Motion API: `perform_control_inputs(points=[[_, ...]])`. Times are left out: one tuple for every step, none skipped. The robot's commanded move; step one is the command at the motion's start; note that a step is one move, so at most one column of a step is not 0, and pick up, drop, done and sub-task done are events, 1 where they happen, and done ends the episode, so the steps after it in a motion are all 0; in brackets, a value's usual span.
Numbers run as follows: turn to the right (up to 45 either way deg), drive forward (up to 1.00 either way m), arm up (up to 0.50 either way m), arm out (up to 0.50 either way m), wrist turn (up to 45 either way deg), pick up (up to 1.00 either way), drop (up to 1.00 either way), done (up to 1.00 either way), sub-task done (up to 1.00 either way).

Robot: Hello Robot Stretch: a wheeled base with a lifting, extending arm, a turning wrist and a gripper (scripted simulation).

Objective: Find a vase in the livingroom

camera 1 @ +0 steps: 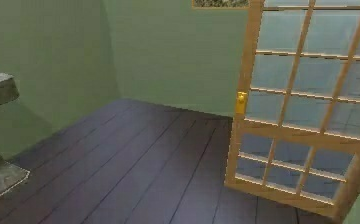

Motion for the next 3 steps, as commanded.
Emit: perform_control_inputs(points=[[0.0, 1.0, 0.0, 0.0, 0.0, 0.0, 0.0, 0.0, 0.0], [-24.0, 0.0, 0.0, 0.0, 0.0, 0.0, 0.0, 0.0, 0.0], [0.0, 0.1, 0.0, 0.0, 0.0, 0.0, 0.0, 0.0, 0.0]])
